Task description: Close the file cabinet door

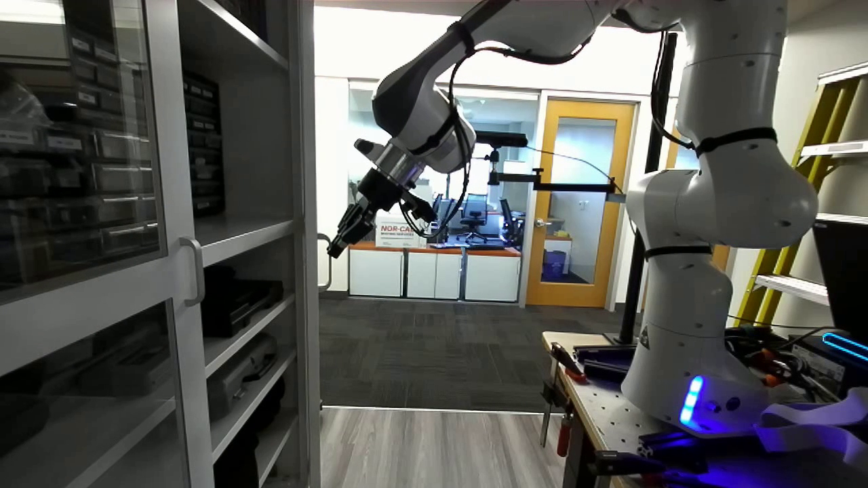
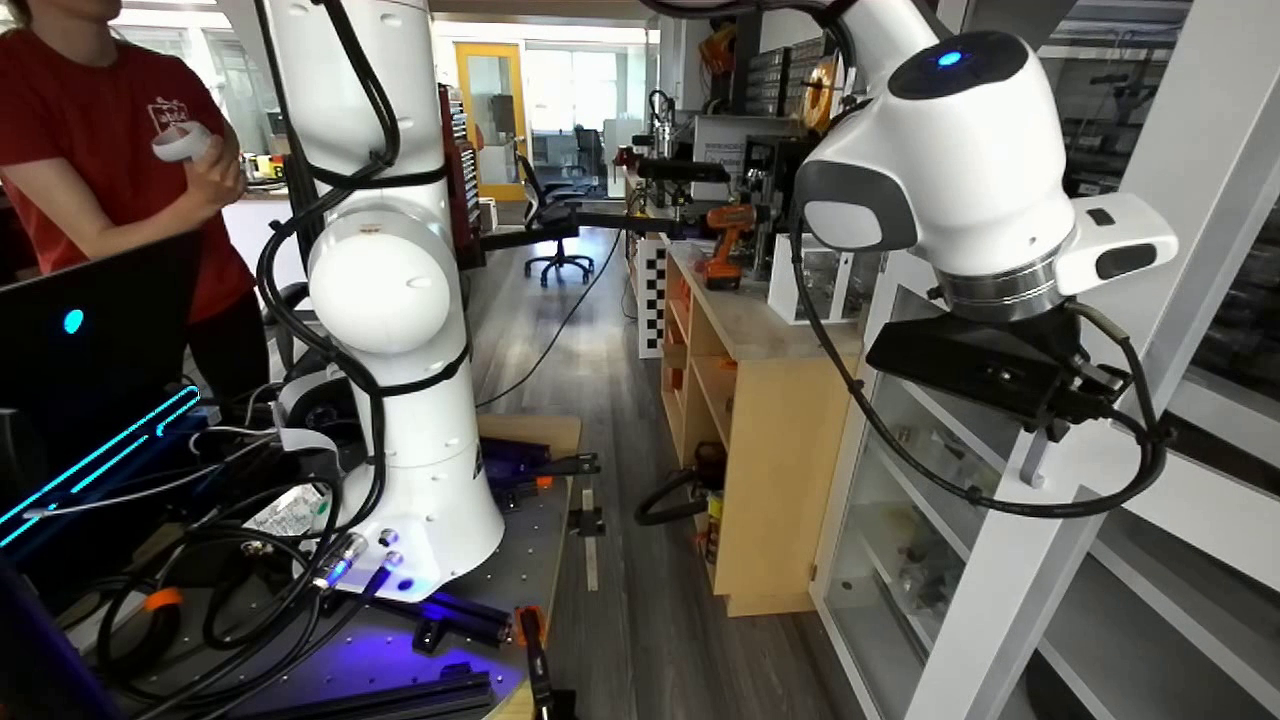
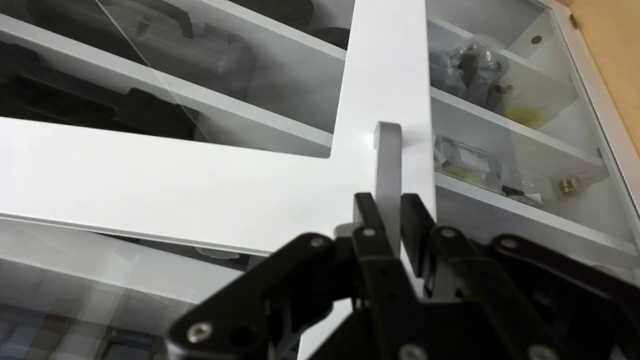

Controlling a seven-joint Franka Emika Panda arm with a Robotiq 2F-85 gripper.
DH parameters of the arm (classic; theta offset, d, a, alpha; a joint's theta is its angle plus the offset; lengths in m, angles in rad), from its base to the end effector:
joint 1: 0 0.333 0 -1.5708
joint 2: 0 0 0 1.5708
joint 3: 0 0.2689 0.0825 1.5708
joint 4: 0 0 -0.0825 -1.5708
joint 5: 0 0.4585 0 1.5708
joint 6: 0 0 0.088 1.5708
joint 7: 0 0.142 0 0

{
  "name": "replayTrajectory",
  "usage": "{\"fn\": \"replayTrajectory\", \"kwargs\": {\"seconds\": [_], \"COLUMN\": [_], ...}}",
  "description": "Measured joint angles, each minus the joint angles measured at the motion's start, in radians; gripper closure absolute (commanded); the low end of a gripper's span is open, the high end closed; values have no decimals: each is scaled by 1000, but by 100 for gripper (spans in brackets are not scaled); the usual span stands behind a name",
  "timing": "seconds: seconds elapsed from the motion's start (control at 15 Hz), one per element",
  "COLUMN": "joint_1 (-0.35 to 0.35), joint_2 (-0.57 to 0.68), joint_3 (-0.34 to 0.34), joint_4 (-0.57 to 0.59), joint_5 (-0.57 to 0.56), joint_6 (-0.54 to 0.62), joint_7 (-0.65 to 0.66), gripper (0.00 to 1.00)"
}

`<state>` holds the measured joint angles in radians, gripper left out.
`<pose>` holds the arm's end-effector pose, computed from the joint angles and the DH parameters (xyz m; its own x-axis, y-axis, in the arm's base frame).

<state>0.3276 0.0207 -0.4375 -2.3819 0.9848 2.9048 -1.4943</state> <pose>0.5779 -0.1085 0.2205 0.7056 0.4197 0.5709 0.4104 -0.8989 0.1537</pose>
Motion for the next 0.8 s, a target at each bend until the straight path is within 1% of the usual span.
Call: {"fn": "replayTrajectory", "kwargs": {"seconds": [0.8], "joint_1": [0], "joint_2": [177], "joint_3": [55], "joint_4": [201], "joint_5": [-1], "joint_6": [2], "joint_7": [11], "gripper": [93]}}
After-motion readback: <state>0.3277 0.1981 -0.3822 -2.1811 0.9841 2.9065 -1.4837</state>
